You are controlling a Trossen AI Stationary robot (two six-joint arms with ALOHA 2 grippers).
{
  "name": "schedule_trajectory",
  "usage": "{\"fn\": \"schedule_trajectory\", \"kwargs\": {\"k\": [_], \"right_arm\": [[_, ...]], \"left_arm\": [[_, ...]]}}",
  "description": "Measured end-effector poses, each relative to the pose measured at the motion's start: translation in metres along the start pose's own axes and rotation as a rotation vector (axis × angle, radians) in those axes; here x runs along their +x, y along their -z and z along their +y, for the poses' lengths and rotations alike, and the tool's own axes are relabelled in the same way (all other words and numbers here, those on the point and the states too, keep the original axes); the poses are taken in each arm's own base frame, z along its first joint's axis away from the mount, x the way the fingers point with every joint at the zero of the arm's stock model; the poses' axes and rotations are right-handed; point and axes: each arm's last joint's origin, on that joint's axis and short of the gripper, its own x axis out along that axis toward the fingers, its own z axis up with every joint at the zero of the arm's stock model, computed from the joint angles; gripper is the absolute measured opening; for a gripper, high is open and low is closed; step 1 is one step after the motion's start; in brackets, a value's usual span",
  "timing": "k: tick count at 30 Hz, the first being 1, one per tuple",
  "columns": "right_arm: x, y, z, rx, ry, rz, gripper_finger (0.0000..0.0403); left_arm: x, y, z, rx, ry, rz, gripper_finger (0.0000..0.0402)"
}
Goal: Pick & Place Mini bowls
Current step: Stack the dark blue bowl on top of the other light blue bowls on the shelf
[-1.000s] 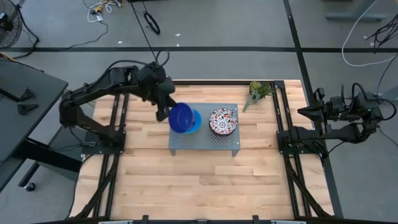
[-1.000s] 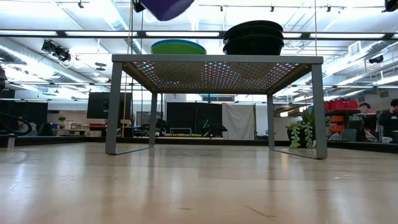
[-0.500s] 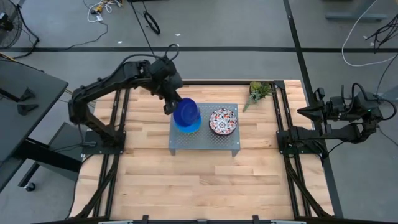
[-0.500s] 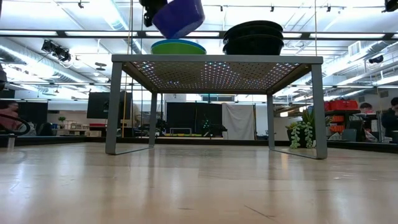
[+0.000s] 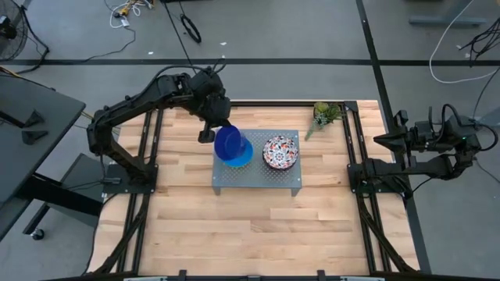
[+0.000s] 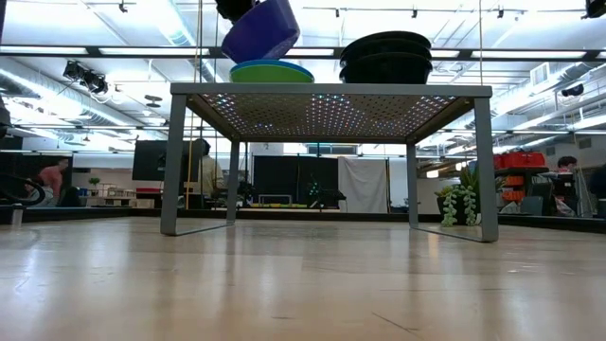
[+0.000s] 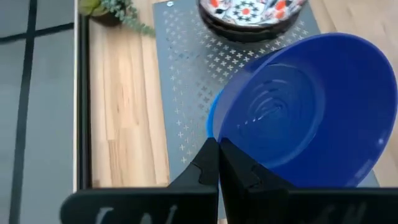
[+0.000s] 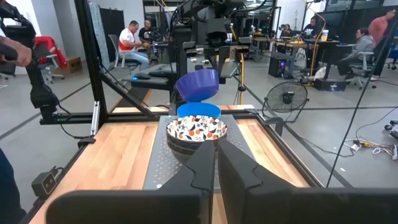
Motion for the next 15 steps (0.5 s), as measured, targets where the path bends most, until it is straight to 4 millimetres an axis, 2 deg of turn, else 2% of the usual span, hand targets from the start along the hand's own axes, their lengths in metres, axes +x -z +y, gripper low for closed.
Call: {"fn": "schedule_trajectory", "kwargs": {"k": [4, 7, 11, 15], "right_arm": [[0.0000, 0.0000, 0.0000, 0.000, 0.000, 0.000, 0.0023], [0.0000, 0.0000, 0.0000, 0.000, 0.000, 0.000, 0.0023], [0.0000, 0.0000, 0.0000, 0.000, 0.000, 0.000, 0.0023], [0.0000, 0.0000, 0.0000, 0.000, 0.000, 0.000, 0.0023]], "left_arm": [[0.0000, -0.0016, 0.0008, -0.034, -0.006, -0.017, 0.0000], [-0.0005, -0.0024, 0.0020, -0.180, 0.028, -0.047, 0.0000], [-0.0017, -0.0033, 0.0016, -0.479, 0.150, -0.082, 0.0000], [-0.0021, -0.0032, 0.0008, -0.626, 0.193, -0.075, 0.0000]]}}
